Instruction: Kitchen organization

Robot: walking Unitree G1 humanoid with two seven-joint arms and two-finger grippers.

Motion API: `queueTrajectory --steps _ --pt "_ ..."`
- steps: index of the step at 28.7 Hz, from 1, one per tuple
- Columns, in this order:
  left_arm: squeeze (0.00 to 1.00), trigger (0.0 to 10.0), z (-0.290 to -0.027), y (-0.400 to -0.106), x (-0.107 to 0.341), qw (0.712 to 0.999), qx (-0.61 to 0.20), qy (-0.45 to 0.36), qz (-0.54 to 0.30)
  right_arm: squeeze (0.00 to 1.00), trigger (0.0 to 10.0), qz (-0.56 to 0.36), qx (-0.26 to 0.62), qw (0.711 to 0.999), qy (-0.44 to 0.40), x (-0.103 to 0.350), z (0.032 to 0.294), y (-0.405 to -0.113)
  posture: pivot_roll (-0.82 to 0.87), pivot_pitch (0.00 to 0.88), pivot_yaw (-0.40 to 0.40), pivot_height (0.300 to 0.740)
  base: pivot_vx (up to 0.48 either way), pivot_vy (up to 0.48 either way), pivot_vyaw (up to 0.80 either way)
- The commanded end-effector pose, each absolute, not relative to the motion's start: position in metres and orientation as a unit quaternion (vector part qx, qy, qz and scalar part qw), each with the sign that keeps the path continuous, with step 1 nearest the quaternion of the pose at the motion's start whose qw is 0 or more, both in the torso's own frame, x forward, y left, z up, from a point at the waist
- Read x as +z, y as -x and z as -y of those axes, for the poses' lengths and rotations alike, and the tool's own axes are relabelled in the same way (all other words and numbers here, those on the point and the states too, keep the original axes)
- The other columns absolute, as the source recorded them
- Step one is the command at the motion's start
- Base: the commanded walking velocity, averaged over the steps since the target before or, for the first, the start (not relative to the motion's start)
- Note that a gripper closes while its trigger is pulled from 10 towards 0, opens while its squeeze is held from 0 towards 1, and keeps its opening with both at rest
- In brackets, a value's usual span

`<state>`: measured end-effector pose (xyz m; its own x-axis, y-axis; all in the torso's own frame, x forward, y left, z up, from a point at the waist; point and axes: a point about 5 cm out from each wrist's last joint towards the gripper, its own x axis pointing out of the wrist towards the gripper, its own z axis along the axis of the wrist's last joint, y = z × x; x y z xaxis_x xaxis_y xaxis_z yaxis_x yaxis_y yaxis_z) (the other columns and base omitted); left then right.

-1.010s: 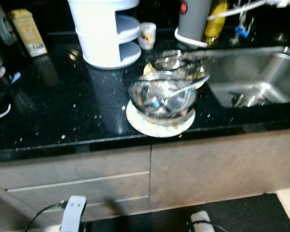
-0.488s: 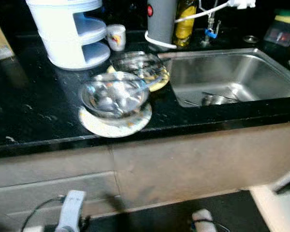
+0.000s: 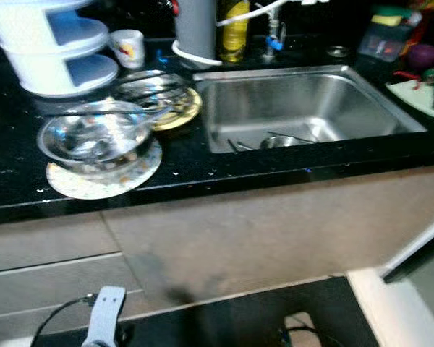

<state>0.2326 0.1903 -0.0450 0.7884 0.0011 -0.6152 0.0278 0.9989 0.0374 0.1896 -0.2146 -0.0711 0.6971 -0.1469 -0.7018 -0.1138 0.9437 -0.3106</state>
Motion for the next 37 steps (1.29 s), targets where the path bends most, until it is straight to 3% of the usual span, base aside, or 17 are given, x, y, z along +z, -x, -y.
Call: queueTrajectory --steps 1,14,28,37 --pt "0.0 10.0 -0.1928 -0.2238 -0.0513 0.939 -0.006 -0.025 -0.342 0.0 10.0 -0.403 -0.012 0.899 0.17 -0.0747 0.2182 -0.1818 -0.07 0.194 -0.023 0.74 0.0 -0.368 0.0" --pt "0.0 10.0 -0.1977 -0.2249 -0.0507 0.94 0.019 -0.01 -0.341 0.0 10.0 -0.399 -0.01 0.901 0.169 -0.074 0.2177 -0.1831 -0.08 0.189 -0.022 0.74 0.0 -0.333 0.0" --pt "0.0 10.0 -0.2019 -0.2278 -0.0477 0.944 0.032 0.001 -0.329 0.0 10.0 -0.397 -0.008 0.902 0.169 -0.0738 0.2167 -0.1837 -0.08 0.177 -0.018 0.74 0.0 0.478 0.0" --pt "0.0 10.0 -0.1982 -0.2321 -0.0433 0.949 -0.019 -0.052 -0.311 0.0 10.0 -0.394 -0.009 0.904 0.169 -0.0726 0.2168 -0.1858 -0.07 0.175 -0.016 0.74 0.0 0.0 0.0"
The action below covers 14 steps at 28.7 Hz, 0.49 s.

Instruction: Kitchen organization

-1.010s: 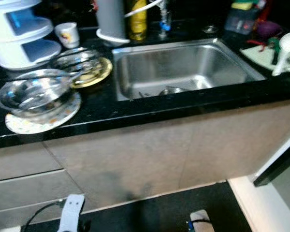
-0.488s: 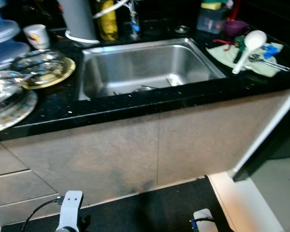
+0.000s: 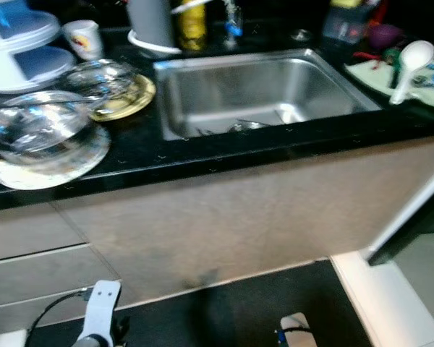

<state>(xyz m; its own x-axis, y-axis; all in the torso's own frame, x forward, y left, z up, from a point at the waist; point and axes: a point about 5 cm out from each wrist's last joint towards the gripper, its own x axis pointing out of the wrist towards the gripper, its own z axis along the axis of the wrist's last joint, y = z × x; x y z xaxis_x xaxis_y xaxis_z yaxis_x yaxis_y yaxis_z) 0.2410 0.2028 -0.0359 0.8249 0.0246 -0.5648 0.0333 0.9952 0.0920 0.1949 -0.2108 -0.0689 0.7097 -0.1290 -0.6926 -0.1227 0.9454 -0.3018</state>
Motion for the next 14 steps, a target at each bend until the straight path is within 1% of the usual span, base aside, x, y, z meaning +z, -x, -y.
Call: queueTrajectory --steps 1,4,5,10,14 --pt "0.0 10.0 -0.1963 -0.2337 -0.0416 0.95 -0.03 -0.056 -0.304 0.0 10.0 -0.394 -0.009 0.904 0.169 -0.0726 0.2172 -0.1857 -0.07 0.176 -0.017 0.74 0.0 0.0 0.0" --pt "0.0 10.0 -0.1945 -0.2351 -0.0401 0.952 -0.04 -0.059 -0.298 0.0 10.0 -0.394 -0.009 0.904 0.169 -0.0726 0.2175 -0.1855 -0.07 0.177 -0.017 0.74 0.0 0.0 0.0" --pt "0.0 10.0 -0.1924 -0.2373 -0.0375 0.953 -0.056 -0.064 -0.289 0.0 10.0 -0.394 -0.01 0.903 0.169 -0.0726 0.218 -0.1853 -0.07 0.178 -0.017 0.74 0.0 0.0 0.0" --pt "0.0 10.0 -0.191 -0.2408 -0.0329 0.954 -0.084 -0.08 -0.276 0.0 10.0 -0.394 -0.011 0.903 0.169 -0.0724 0.22 -0.1847 -0.07 0.18 -0.018 0.74 0.0 0.0 0.0" --pt "0.0 10.0 -0.192 -0.2419 -0.0323 0.954 -0.082 -0.079 -0.276 0.0 10.0 -0.395 -0.013 0.903 0.17 -0.0724 0.2214 -0.1842 -0.07 0.181 -0.016 0.74 0.0 0.0 0.0"
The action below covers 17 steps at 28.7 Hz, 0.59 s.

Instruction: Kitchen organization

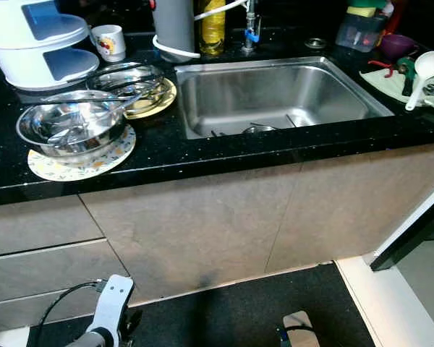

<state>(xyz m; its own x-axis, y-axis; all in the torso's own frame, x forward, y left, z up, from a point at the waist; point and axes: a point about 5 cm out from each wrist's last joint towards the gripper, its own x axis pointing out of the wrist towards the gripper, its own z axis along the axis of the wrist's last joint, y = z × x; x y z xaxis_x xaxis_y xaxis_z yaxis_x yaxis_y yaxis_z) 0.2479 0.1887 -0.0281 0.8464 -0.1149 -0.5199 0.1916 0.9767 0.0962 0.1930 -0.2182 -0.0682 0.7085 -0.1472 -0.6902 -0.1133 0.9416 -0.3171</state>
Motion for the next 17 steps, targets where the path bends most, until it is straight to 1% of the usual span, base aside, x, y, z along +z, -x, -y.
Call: queueTrajectory --steps 1,9,12,17 --pt "0.0 10.0 -0.193 -0.243 -0.032 0.954 -0.078 -0.079 -0.278 0.0 10.0 -0.396 -0.014 0.902 0.17 -0.073 0.222 -0.184 -0.07 0.182 -0.014 0.74 0.0 0.0 0.0" --pt "0.0 10.0 -0.19 -0.246 -0.032 0.955 -0.063 -0.068 -0.283 0.0 10.0 -0.392 -0.014 0.905 0.167 -0.072 0.221 -0.186 -0.07 0.182 -0.011 0.74 0.0 0.0 0.0" --pt "0.0 10.0 -0.187 -0.248 -0.03 0.955 -0.078 -0.078 -0.276 0.0 10.0 -0.377 -0.014 0.913 0.153 -0.068 0.219 -0.192 -0.07 0.182 -0.01 0.74 0.0 0.0 0.0" --pt "0.0 10.0 -0.185 -0.247 -0.03 0.953 -0.088 -0.084 -0.277 0.0 10.0 -0.369 -0.003 0.917 0.155 -0.066 0.218 -0.196 -0.08 0.182 -0.007 0.74 0.0 0.0 0.0"
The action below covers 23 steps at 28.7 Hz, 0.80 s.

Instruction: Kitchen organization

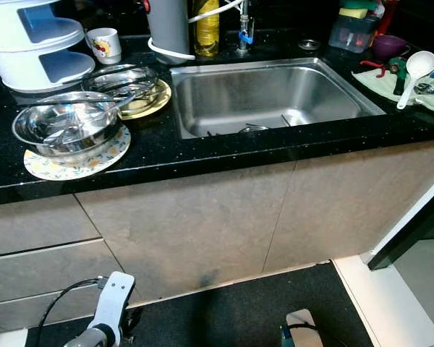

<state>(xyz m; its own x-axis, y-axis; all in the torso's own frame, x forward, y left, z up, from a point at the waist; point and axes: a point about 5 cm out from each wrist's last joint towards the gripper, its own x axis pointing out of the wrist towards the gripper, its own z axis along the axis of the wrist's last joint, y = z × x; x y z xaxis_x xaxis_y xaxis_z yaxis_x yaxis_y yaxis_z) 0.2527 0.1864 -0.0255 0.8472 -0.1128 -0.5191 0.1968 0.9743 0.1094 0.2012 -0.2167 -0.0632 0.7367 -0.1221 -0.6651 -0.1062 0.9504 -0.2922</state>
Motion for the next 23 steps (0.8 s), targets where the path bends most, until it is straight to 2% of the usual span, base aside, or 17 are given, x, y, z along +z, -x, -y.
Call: queueTrajectory --steps 1,18,23 --pt "0.0 10.0 -0.185 -0.247 -0.03 0.953 -0.088 -0.084 -0.277 0.0 10.0 -0.369 -0.003 0.917 0.155 -0.066 0.218 -0.196 -0.08 0.182 -0.007 0.74 0.0 0.0 0.0" --pt "0.0 10.0 -0.188 -0.243 -0.036 0.953 -0.041 -0.05 -0.297 0.0 10.0 -0.371 0.01 0.917 0.142 -0.069 0.21 -0.192 -0.07 0.184 -0.005 0.74 0.0 0.0 0.0" --pt "0.0 10.0 -0.188 -0.235 -0.044 0.944 -0.039 -0.07 -0.321 0.0 10.0 -0.374 0.018 0.919 0.125 -0.07 0.206 -0.192 -0.07 0.183 -0.006 0.74 0.0 0.0 0.0"
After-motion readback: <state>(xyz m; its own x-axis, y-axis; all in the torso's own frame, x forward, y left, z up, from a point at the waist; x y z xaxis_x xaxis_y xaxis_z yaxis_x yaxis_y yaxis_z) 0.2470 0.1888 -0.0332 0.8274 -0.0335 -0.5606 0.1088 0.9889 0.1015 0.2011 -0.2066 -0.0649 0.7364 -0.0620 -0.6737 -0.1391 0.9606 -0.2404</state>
